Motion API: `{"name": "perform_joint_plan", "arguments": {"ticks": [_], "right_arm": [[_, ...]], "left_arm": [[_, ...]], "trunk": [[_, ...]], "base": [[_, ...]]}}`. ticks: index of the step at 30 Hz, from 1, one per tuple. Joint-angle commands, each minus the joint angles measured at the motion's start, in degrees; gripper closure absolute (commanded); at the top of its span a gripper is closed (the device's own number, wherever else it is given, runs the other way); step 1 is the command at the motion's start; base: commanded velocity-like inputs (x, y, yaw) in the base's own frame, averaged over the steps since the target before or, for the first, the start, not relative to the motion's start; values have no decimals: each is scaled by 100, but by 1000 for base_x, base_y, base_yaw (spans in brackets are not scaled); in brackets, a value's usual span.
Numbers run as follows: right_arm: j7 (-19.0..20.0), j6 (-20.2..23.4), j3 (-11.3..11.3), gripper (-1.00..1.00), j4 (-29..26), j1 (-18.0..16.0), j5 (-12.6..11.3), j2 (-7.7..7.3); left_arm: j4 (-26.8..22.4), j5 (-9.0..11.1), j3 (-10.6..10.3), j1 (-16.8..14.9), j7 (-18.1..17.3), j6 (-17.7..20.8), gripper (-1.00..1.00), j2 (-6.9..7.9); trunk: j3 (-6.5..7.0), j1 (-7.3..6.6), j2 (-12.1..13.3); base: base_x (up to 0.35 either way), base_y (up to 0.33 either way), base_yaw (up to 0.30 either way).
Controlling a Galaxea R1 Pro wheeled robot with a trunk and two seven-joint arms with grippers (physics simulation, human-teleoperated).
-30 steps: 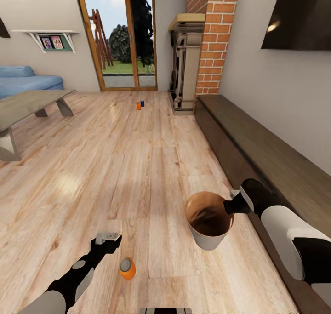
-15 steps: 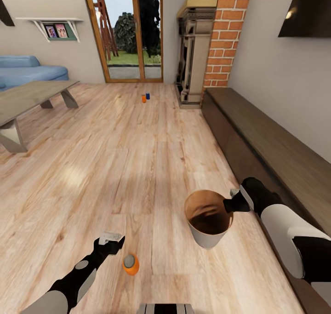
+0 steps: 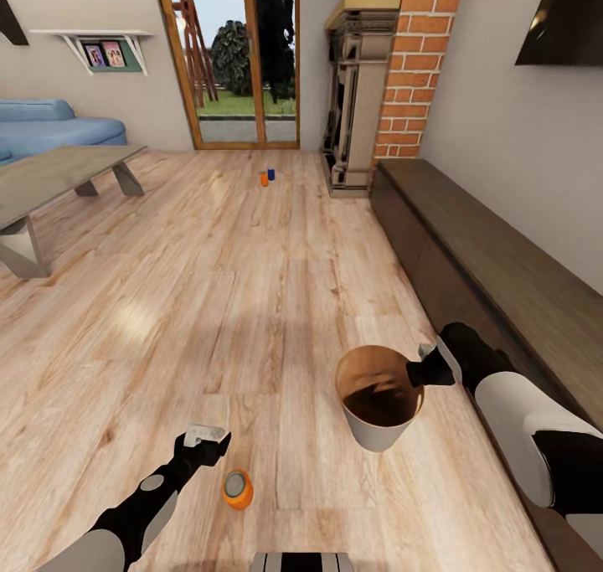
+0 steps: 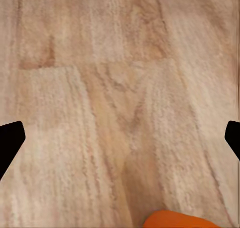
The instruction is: Put the three can of soda from the living room inside the tash can in the kitchen.
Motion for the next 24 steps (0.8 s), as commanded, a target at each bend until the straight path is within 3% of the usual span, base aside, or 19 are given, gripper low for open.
{"name": "perform_joint_plan", "arguments": {"ticks": [1, 16, 24], "right_arm": [[41, 13, -16, 100, 1, -2, -109, 0], [33, 13, 2, 100, -6, -2, -92, 59], [28, 13, 4, 100, -6, -2, -82, 68]], "left_arm": [[0, 0, -9, 0, 0, 0, -100, 0], [0, 13, -45, 0, 9, 0, -100, 2], [-13, 21, -47, 0, 2, 12, -100, 11]], "trunk": [[0, -1, 0], [2, -1, 0], [-28, 7, -4]], "base": [[2, -39, 0], [0, -6, -2], [0, 0, -155]]}}
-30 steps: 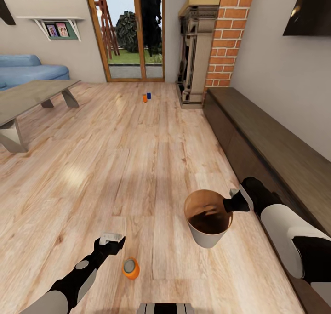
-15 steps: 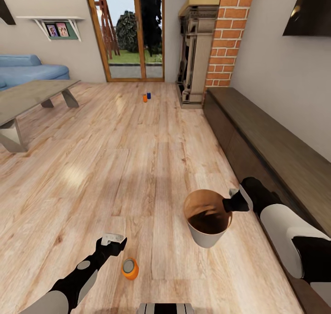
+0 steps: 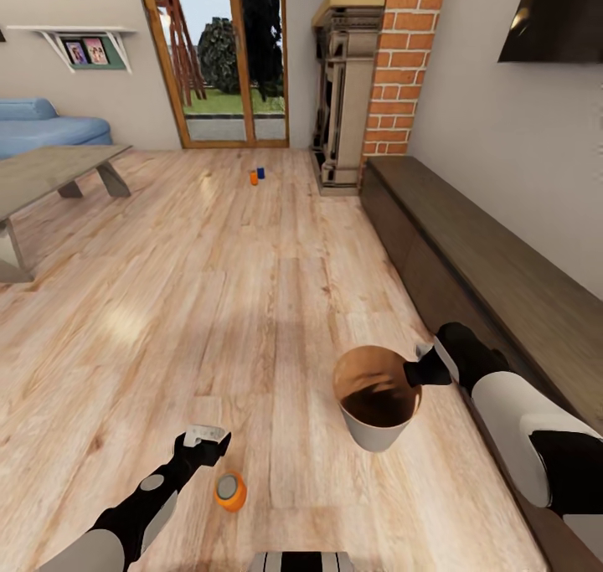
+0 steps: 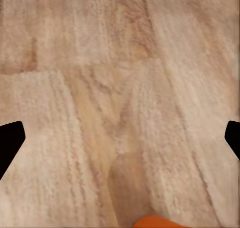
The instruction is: Put the three can of soda from the living room inside the tash can in the kitchen.
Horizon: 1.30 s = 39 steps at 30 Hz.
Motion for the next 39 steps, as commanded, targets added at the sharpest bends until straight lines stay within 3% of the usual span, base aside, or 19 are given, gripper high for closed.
{"name": "perform_joint_plan", "arguments": {"ticks": [1, 7, 11, 16, 22, 25, 27, 30, 39], "right_arm": [[44, 16, -17, 100, 0, -3, -138, -3], [41, 16, -20, 100, 0, -2, -137, -9], [41, 16, -14, 100, 0, 4, -137, -15], [41, 16, 1, 100, -5, 12, -134, -4], [41, 16, 26, 100, -11, 21, -129, 5], [41, 16, 31, 100, -14, 22, -129, 10], [41, 16, 30, 100, -11, 23, -129, 10], [41, 16, 24, 100, -10, 23, -128, 10], [33, 16, 31, 100, -9, 31, -121, 13]], "left_arm": [[5, -3, -2, 0, -1, 10, -100, -1], [19, -11, -2, 0, -8, 126, -100, -2], [309, 33, 58, -4, -28, 973, -100, 6], [421, 52, 74, -8, -6, 1214, -100, 30], [407, 126, 84, -9, 0, 1246, -100, 52], [392, 156, 75, -8, -1, 1123, -100, 51], [385, 157, 59, -8, -6, 785, -100, 44], [383, 150, 53, -8, -9, 599, -100, 36], [403, 119, 5, -5, -61, 543, -100, 14]], "trunk": [[-16, 1, -2], [-117, 17, -10], [-195, 27, -16], [-303, 40, -22], [-369, 48, -26], [-369, 48, -26], [-369, 48, -26], [-369, 48, -26], [-369, 48, -26]], "base": [[0, 0, -210], [0, 0, -216], [0, 0, -109], [0, 0, -19], [0, 0, -4], [0, 0, 0], [0, 0, 0], [0, 0, 0], [0, 0, 0]]}}
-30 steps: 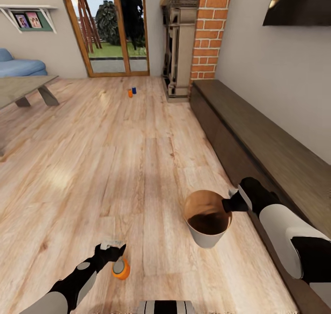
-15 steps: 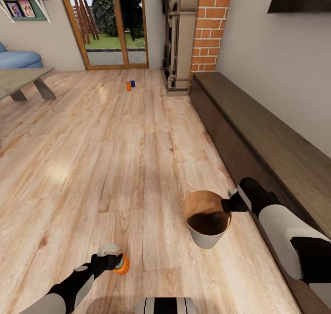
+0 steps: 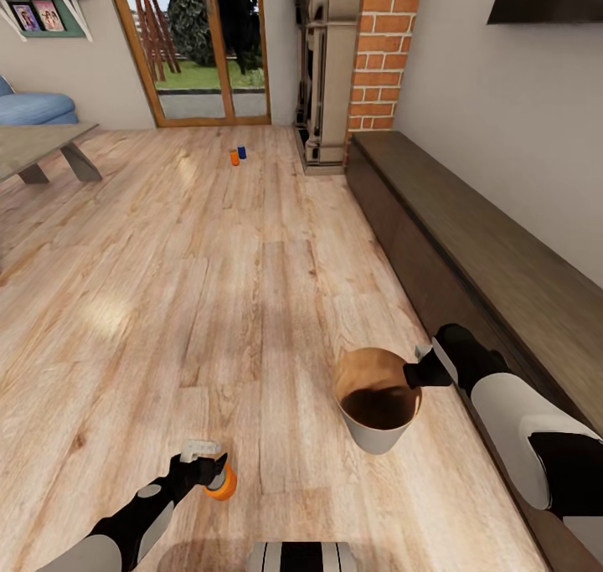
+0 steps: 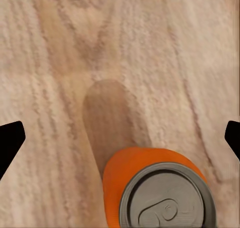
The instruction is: Put the three can of soda from the living room inside the tash can in the kitchen.
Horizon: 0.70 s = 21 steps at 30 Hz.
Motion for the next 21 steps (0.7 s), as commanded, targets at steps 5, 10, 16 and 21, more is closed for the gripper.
{"name": "perform_joint_plan", "arguments": {"ticks": [5, 10, 16, 21], "right_arm": [[42, 16, -11, 100, 1, -1, -137, 6], [42, 16, -12, 100, 1, -1, -136, 6], [42, 16, -17, 100, 1, -1, -135, 7], [35, 16, -18, 100, 7, -1, -135, 7]], "left_arm": [[24, -29, -17, -3, -10, 12, -100, -7], [30, -33, -23, -3, -11, 15, -100, -8], [32, -44, -25, -1, -12, 16, -100, -13], [33, -55, -25, 4, -17, 12, -100, -16]], "trunk": [[1, -1, 0], [1, -1, 0], [1, -1, 0], [1, -1, 0]], "base": [[0, 0, 0], [0, 0, 0], [0, 0, 0], [0, 0, 0]]}}
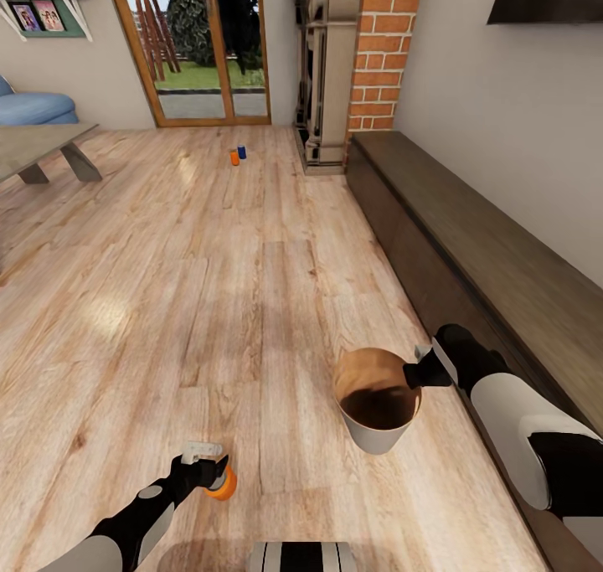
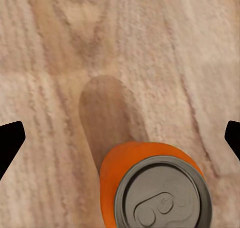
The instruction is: Put the three can of soda from the living room inside the tash can in the kitchen.
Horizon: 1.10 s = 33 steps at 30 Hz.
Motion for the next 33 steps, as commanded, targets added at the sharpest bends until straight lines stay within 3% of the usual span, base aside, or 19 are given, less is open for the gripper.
{"name": "perform_joint_plan", "arguments": {"ticks": [1, 11, 14, 17, 22, 33], "right_arm": [[42, 15, -17, 100, 1, -2, -129, 1], [41, 15, -15, 100, -2, 4, -129, -1], [40, 15, -16, 100, -4, 6, -129, -2], [40, 15, -17, 100, -5, 6, -129, -5], [40, 15, -17, 100, -5, 7, -129, -7], [40, 15, -31, 100, 11, 7, -135, -8]], "left_arm": [[1, -5, 0, 1, -1, 1, -100, 0], [7, -14, -23, 1, -17, 36, -100, -8], [7, -11, -181, 1, -17, 40, -100, -9], [7, -5, -509, 1, -11, 45, -100, -9], [8, 9, -766, -2, -12, 47, -100, -9], [8, 12, -821, -3, -12, 48, -100, -9]], "trunk": [[0, -1, 0], [0, -1, 0], [0, -1, 0], [0, -1, 0], [0, -1, 0], [0, -1, 0]], "base": [[0, 0, 0], [0, 0, 0], [0, 0, 0], [0, 0, 0], [0, 0, 0], [0, 0, 0]]}}
